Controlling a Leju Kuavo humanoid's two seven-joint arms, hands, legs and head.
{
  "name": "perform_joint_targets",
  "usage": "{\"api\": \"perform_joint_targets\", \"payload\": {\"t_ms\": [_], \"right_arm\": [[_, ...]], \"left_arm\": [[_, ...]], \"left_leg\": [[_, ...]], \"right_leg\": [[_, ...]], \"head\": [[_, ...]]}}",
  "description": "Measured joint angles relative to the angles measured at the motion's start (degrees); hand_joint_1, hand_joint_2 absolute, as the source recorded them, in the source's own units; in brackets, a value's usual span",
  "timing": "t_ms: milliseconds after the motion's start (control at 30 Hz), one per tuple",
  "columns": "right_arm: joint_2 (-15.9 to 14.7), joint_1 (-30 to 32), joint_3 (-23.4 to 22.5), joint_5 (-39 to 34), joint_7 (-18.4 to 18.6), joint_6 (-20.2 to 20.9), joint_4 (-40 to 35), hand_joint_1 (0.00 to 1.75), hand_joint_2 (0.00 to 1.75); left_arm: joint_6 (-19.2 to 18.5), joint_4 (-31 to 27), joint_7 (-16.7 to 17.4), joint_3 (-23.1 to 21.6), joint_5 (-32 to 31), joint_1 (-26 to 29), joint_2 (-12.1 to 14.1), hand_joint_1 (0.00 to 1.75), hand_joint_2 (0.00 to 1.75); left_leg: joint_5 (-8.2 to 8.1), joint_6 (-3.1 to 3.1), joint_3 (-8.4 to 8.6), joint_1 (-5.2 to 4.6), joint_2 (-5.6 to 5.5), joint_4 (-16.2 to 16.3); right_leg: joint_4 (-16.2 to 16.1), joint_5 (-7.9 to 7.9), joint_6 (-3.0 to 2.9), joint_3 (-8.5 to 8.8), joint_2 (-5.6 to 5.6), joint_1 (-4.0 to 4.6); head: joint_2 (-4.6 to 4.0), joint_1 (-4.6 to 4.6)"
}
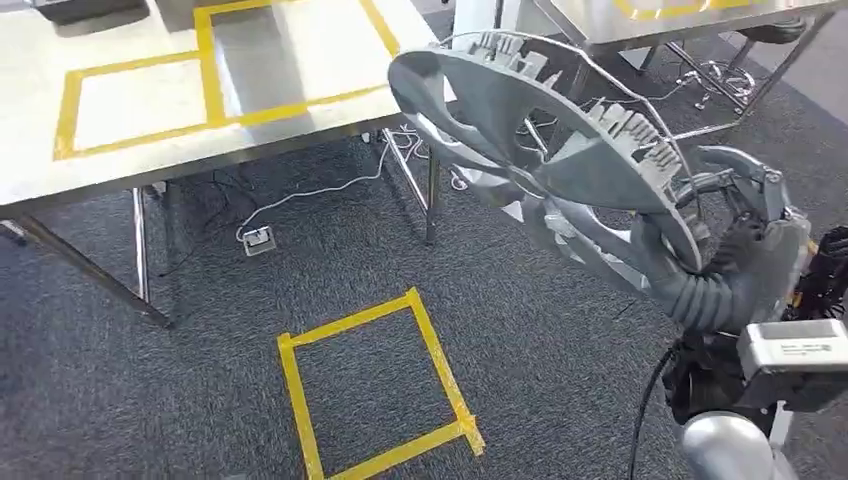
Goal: Take the parts from the cabinet and place them on the table.
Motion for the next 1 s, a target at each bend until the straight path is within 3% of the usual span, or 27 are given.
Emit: {"api": "perform_joint_targets", "payload": {"t_ms": [67,133,167,233,267,300,367,400,433,467,567,600,633,667,800,1000], "right_arm": [[0.02,-0.17,0.26,-0.48,-0.33,-0.20,0.22,1.75,1.75],[0.00,-0.39,0.42,-0.74,-0.46,-0.35,0.44,1.75,1.75],[-0.07,-0.42,0.48,-0.92,-0.55,-0.39,0.46,1.75,1.75],[-0.13,-0.44,0.74,-1.22,-0.88,-0.42,0.68,1.75,1.75],[-0.13,-0.44,0.77,-1.25,-0.90,-0.39,0.85,1.75,1.75],[-0.13,-0.46,0.79,-1.31,-0.92,-0.39,1.01,1.75,1.75],[-0.13,-0.64,0.90,-1.64,-1.12,-0.42,1.25,1.75,1.75],[-0.13,-0.74,0.90,-1.88,-1.18,-0.42,1.25,1.75,1.75],[-0.20,-0.75,0.90,-1.99,-1.31,-0.44,1.25,1.75,1.75],[-0.22,-0.84,0.92,-2.23,-1.47,-0.48,1.25,1.75,1.75],[-0.24,-0.95,1.01,-2.60,-1.75,-0.55,1.29,1.75,1.75],[-0.22,-0.97,1.03,-2.69,-1.86,-0.55,1.29,1.75,1.75],[-0.20,-0.75,1.03,-2.95,-1.97,-0.61,1.29,1.75,1.75],[-0.17,-0.83,1.05,-3.10,-2.08,-0.74,1.33,1.75,1.75],[-0.15,-0.56,1.07,-3.45,-2.19,-0.74,1.46,1.75,1.75],[-0.15,-0.54,1.07,-3.54,-2.17,-0.57,2.03,1.75,1.75]], "left_arm": [[0.11,0.02,0.04,0.00,0.02,0.07,0.13,0.00,1.75],[0.17,0.00,0.02,0.00,0.04,-0.06,0.15,0.00,1.75],[0.17,0.00,-0.02,0.02,0.04,-0.16,0.09,0.00,1.75],[0.15,-0.02,-0.07,0.00,-0.02,-0.16,0.04,0.00,1.75],[0.13,0.00,-0.07,0.00,-0.13,-0.11,0.04,0.00,1.75],[0.09,0.00,-0.07,0.00,-0.20,-0.05,0.07,0.00,1.75],[-0.02,0.00,-0.07,0.00,-0.37,-0.06,0.09,0.00,1.75],[-0.04,0.00,-0.07,0.00,-0.37,-0.07,0.07,0.00,1.75],[-0.13,0.00,-0.04,0.00,-0.39,-0.13,-0.09,0.00,1.75],[-0.15,0.00,0.02,0.00,-0.39,-0.11,-0.04,0.00,1.75],[-0.18,0.00,0.24,0.00,-0.37,0.25,0.02,0.00,1.75],[-0.18,0.02,0.26,0.00,-0.35,0.25,0.22,0.00,1.75],[-0.24,-0.02,0.26,0.00,-0.35,0.17,0.20,0.00,1.75],[-0.41,0.00,0.26,0.00,-0.31,0.25,0.24,0.00,1.75],[-0.79,0.00,0.52,0.00,0.02,0.48,0.39,0.00,1.75],[-0.81,0.00,1.05,-0.02,-0.46,0.45,0.39,0.00,1.75]], "left_leg": [[0.28,0.88,-0.07,-0.03,-1.77,-0.16],[0.49,1.60,0.00,0.31,-3.31,-0.28],[0.58,1.84,0.01,0.31,-4.07,-0.28],[0.61,2.24,0.02,0.07,-5.80,-0.27],[0.65,2.29,0.06,-0.03,-6.61,-0.26],[0.66,2.31,0.09,-0.12,-7.41,-0.26],[0.69,2.34,0.26,-0.28,-8.81,-0.25],[0.70,2.33,0.39,-0.34,-9.37,-0.25],[0.77,2.13,0.20,-0.58,-9.62,-0.18],[0.86,1.92,-0.05,-0.43,-10.08,-0.01],[1.33,0.90,-0.54,-0.19,-10.60,-0.34],[0.87,0.92,-0.16,-0.30,-9.44,-0.27],[1.17,2.10,0.01,-0.66,-9.18,-1.13],[1.09,2.37,0.10,-0.63,-8.98,-1.21],[1.16,2.07,0.54,-0.50,-8.07,-1.39],[0.87,1.48,0.82,-0.40,-7.18,-1.44]], "right_leg": [[-0.24,-0.27,0.68,0.52,-1.65,-0.23],[2.89,-3.21,1.05,-0.45,2.88,-0.71],[6.90,-5.41,1.03,-2.12,4.22,-0.68],[15.77,-8.79,0.97,-6.31,5.35,-0.63],[17.22,-8.63,0.82,-7.19,5.45,-0.62],[16.10,-7.01,0.53,-6.98,5.51,-0.55],[8.67,-1.74,-0.33,-4.19,6.29,-0.29],[4.18,0.76,-0.88,-2.46,7.72,-0.11],[2.32,0.62,-1.42,-1.53,9.66,-0.13],[1.10,0.71,-1.26,-1.24,9.23,-0.09],[0.28,0.59,-1.57,-1.07,8.43,0.15],[-0.40,0.60,-1.06,-1.07,8.10,0.04],[-0.55,0.56,0.22,-0.80,8.57,-0.17],[-0.58,0.39,-0.38,-0.60,8.40,0.03],[-0.47,0.64,-0.75,-0.52,8.89,0.24],[-0.38,0.50,-0.94,-0.50,9.69,0.26]], "head": [[0.00,0.02],[0.00,0.50],[0.00,1.11],[0.00,1.93],[0.00,2.21],[0.00,2.47],[0.00,2.91],[0.00,3.06],[0.00,2.91],[0.00,2.89],[0.00,3.17],[0.00,3.13],[0.00,2.56],[0.00,2.49],[0.00,1.62],[0.00,1.05]]}}
